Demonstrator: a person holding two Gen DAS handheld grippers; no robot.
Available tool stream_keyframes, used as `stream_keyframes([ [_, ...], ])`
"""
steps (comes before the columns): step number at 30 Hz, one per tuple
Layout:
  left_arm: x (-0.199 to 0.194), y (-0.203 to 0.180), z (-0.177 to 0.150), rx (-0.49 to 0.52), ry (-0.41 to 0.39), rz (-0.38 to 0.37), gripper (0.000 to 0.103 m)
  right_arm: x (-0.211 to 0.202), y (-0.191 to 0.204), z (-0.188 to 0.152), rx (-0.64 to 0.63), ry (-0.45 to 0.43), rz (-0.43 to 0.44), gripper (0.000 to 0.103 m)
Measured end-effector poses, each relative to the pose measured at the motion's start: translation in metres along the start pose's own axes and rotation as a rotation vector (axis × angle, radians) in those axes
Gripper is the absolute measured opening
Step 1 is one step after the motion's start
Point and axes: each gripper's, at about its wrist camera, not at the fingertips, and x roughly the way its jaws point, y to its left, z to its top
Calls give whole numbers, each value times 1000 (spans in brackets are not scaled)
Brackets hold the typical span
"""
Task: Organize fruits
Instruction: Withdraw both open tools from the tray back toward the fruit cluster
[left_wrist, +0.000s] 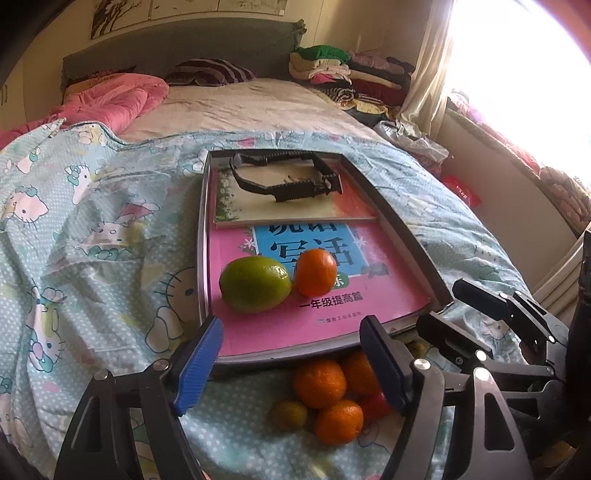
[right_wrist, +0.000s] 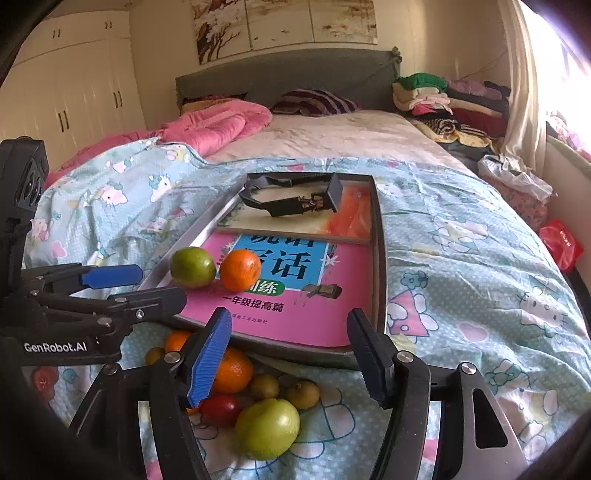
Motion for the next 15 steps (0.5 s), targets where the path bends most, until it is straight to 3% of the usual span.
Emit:
stream_keyframes([
  [15,-23,-2,-13,12,-15,-8,77,-25,5,-12,-12,-17,-3,68],
])
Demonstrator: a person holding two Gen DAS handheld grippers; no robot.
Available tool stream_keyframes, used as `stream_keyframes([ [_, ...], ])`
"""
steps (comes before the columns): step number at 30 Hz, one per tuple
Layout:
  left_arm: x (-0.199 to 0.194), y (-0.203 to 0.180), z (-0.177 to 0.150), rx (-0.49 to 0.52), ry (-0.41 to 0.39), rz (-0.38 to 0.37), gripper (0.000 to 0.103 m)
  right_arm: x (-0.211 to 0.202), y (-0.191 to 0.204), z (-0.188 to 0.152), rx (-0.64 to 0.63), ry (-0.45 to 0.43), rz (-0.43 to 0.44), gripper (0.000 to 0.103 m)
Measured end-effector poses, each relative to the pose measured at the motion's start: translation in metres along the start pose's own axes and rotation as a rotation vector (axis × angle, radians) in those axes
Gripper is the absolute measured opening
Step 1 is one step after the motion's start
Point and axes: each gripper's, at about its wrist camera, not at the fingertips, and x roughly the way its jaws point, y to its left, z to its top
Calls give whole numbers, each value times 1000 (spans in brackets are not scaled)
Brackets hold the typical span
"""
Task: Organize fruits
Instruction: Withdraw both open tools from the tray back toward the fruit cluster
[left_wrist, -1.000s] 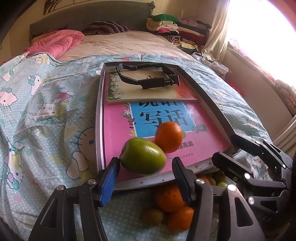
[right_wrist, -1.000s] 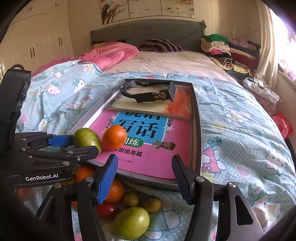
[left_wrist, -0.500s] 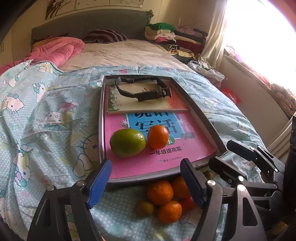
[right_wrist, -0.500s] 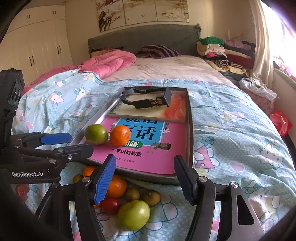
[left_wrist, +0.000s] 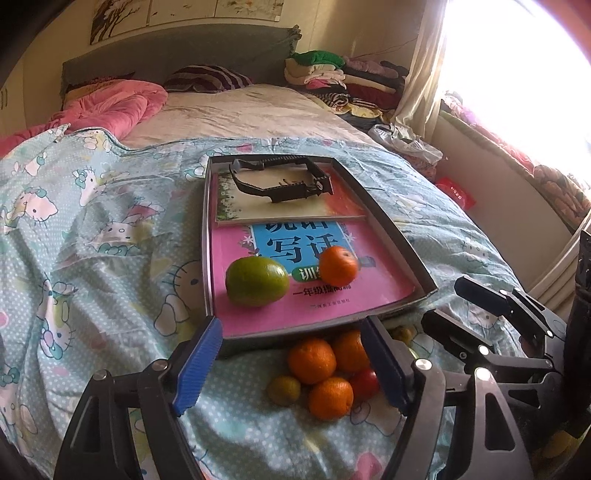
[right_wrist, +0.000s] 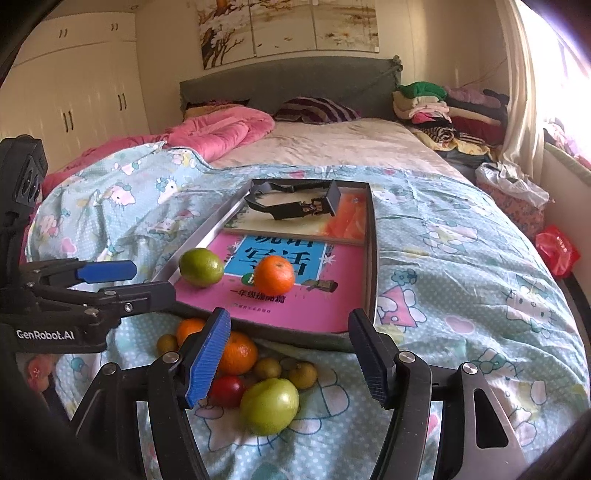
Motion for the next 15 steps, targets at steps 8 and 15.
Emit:
stream_keyframes([
  [8,-7,-4,-16,17,14,-8,77,-6,7,-16,-19,28,12,68],
  [15,-5,-11,-29,31,44,-15,77,-6,11,-28,-32,54,18,68],
])
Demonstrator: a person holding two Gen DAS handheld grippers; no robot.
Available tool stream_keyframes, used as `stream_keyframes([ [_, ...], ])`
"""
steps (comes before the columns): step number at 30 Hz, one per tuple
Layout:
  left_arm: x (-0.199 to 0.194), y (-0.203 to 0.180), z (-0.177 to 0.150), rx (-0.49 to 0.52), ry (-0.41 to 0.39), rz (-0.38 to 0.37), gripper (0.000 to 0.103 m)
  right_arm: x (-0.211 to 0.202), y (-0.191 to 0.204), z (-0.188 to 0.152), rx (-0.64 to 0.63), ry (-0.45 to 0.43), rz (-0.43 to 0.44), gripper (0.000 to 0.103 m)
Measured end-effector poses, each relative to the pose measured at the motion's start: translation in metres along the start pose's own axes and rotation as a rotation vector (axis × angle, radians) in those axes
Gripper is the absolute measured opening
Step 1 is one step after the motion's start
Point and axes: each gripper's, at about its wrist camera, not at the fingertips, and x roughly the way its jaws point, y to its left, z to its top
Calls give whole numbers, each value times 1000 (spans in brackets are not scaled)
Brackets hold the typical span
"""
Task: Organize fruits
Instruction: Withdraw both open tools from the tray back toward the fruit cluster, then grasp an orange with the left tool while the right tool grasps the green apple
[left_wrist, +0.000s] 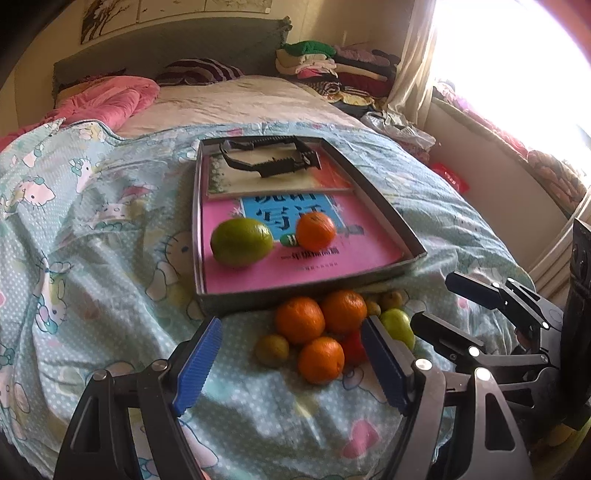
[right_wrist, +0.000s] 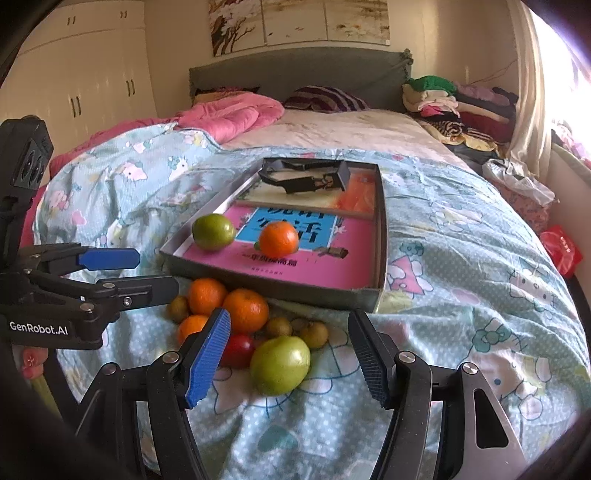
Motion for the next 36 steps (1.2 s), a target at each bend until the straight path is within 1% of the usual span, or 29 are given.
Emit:
stream_keyframes([
  [8,3,-6,-12,21,27,-4,77,7,7,-15,-13,49,11,68],
  [13,6,-6,-22,14,52,-20,77,9,8,-22,-9,68,34,68],
  [18,10,-8,-32,18,73,-37,76,15,5,-25,6,82,37,68],
  [19,10,-8,-33,18,74,-41,75,16,4,-26,10,85,42,68],
  [21,12,-10,-36,23,79,-49,67,20,3,-27,9,92,41,66],
  [25,17,-10,-38,19,92,-62,57,34,3,-30,-13,126,29,51],
  [27,20,-11,-39,18,101,-63,52,41,2,-30,-23,130,29,51],
  [32,29,-13,-38,13,112,-59,46,53,4,-28,-51,130,27,47],
  [34,32,-15,-37,11,113,-59,45,56,1,-28,-39,128,45,46],
  [36,36,-17,-36,12,116,-57,41,59,-6,-28,-4,123,79,46],
])
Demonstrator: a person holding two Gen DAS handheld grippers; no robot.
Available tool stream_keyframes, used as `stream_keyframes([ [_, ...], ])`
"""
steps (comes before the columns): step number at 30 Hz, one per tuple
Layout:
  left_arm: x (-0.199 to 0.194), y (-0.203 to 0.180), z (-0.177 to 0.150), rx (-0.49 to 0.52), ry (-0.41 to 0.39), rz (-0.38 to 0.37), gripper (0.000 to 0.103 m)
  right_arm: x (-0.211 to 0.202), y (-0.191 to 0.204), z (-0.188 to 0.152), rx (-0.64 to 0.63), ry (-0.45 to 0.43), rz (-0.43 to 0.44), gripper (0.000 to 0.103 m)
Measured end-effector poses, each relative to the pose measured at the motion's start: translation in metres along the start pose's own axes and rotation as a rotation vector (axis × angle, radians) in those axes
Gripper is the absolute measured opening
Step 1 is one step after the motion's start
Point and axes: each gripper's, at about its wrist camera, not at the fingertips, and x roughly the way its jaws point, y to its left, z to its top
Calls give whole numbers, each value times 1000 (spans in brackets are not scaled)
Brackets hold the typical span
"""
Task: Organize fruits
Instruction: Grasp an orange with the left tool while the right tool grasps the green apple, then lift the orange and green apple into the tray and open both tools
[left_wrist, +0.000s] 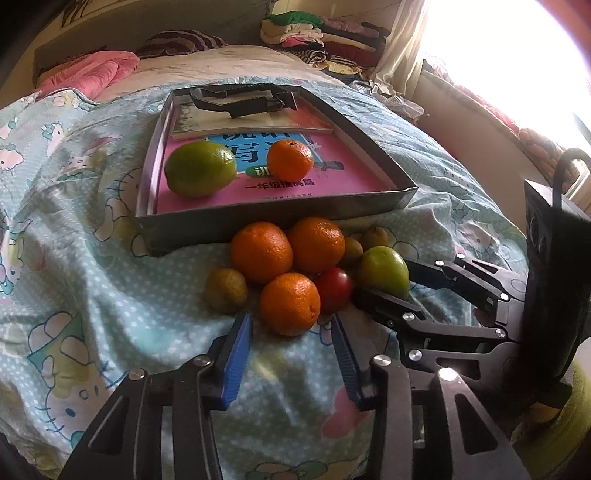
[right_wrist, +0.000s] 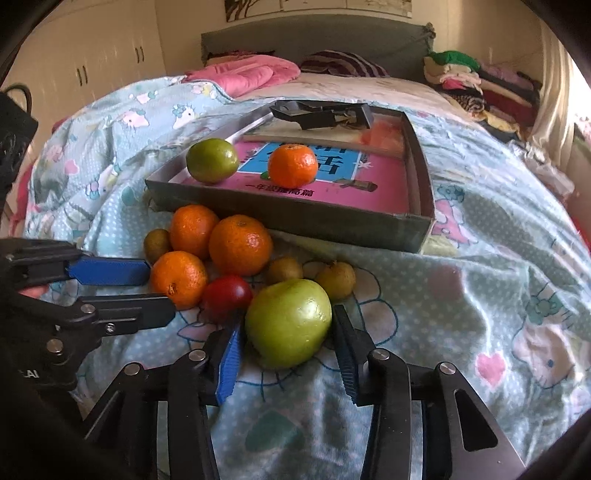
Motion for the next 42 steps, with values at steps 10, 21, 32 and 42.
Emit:
stream_keyframes([
  [10,16,-1,5,-26,7,25,37,-19,-17,-5,94,-48,39,46],
  [21,9,-3,5,1,3,6,34,-29,-21,-7,108,-81,37,46],
  [32,-27,-4,24,-9,-61,-21,34,-49,-25,6,114,-135,31,46],
  [42,-21,2,61,-29,-88,5,34,-54,-31,34,93,-161,6,46],
])
